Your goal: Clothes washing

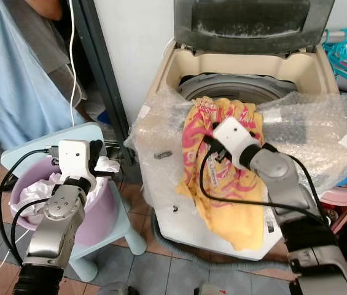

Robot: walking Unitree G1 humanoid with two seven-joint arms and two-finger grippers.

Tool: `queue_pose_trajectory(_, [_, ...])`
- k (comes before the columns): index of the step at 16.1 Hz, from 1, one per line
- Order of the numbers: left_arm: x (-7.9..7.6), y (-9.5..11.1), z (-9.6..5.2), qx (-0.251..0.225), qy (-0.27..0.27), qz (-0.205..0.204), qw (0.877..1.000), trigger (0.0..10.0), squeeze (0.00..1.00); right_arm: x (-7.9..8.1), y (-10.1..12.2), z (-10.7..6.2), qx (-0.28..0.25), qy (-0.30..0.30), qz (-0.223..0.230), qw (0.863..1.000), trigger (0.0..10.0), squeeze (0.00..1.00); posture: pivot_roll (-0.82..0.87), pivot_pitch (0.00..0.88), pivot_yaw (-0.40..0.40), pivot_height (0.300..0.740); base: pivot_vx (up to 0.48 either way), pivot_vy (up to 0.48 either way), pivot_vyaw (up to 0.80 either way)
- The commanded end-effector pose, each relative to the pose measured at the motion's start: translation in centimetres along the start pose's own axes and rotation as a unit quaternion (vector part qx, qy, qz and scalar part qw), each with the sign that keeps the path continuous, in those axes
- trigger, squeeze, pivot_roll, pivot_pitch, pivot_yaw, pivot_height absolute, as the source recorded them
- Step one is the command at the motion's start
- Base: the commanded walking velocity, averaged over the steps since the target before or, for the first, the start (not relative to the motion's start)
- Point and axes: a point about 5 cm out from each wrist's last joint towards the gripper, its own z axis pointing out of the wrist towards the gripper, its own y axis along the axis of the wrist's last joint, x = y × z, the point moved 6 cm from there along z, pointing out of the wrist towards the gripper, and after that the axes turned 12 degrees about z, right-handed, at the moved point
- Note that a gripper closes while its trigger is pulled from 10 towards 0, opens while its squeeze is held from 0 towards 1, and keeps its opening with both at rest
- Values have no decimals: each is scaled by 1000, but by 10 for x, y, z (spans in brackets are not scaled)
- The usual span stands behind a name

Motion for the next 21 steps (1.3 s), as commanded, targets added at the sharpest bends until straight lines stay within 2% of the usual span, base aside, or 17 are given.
queue_pose_trajectory(1, [4, 0, 1, 3, 3, 6, 1000, 10000, 0, -16, -3, -3, 6, -35, 22, 999, 0, 0, -64, 0, 98, 740, 0, 0, 0])
queue_pose_trajectory(3, [4, -3, -2, 6, 4, 6, 1000, 10000, 0, -15, -2, -3, 2, -25, 38, 999, 0, 0, -63, 0, 99, 740, 0, 0, 0])
queue_pose_trajectory(6, [5, -4, -3, 9, 6, 6, 1000, 10000, 0, -27, 4, -4, -11, -33, 81, 996, 0, 0, -65, 0, 98, 740, 0, 0, 0])
queue_pose_trajectory(8, [5, -4, -3, 9, 7, 6, 1000, 10000, 0, -32, 10, -4, -18, -34, 87, 996, 0, 0, -65, 0, 98, 740, 0, 0, 0])
queue_pose_trajectory(11, [3, -4, -4, 9, 4, 6, 1000, 10000, 0, -47, 34, 0, -40, -21, 97, 994, 0, 0, -68, 0, 99, 740, 0, 0, 0])
queue_pose_trajectory(13, [2, -4, -3, 9, 3, 6, 1000, 10000, 0, -62, 62, 5, -61, -19, 89, 994, 0, 0, -67, 0, 98, 740, 0, 0, 0])
queue_pose_trajectory(14, [2, -3, -3, 8, 3, 6, 1000, 10000, 0, -83, 96, 9, -92, -38, 85, 991, 0, 0, -68, 0, 97, 740, 0, 0, 0])
queue_pose_trajectory(15, [2, -3, -3, 8, 4, 7, 1000, 10000, 0, -95, 119, 9, -115, -54, 71, 989, 0, 0, -68, 0, 97, 740, 0, 0, 0])
queue_pose_trajectory(16, [2, -3, -2, 8, 4, 7, 1000, 10000, 0, -100, 129, 8, -126, -63, 59, 988, 0, 0, -68, 0, 97, 740, 0, 0, 0])
queue_pose_trajectory(17, [2, -3, -2, 9, 5, 7, 1000, 10000, 0, -134, 178, -6, -196, -158, 37, 967, 0, 0, -67, 0, 93, 740, 0, 0, 0])
queue_pose_trajectory(18, [2, -4, -2, 9, 5, 7, 1000, 10000, 0, -167, 231, -38, -287, -268, 18, 919, 0, 0, -67, 0, 93, 740, 0, 0, 0])
queue_pose_trajectory(19, [1, -4, -2, 9, 5, 7, 1000, 10000, 0, -178, 257, -59, -337, -302, 19, 892, 0, 0, -66, 0, 89, 740, 0, 0, 0])
queue_pose_trajectory(20, [2, -3, -1, 8, 8, 8, 1000, 10000, 0, -182, 279, -75, -372, -313, 9, 874, 0, 0, -66, 0, 89, 740, 0, 0, 0])
queue_pose_trajectory(21, [2, -3, -1, 7, 10, 8, 1000, 10000, 0, -182, 286, -80, -381, -318, -3, 868, 0, 0, -66, 0, 89, 740, 0, 0, 0])
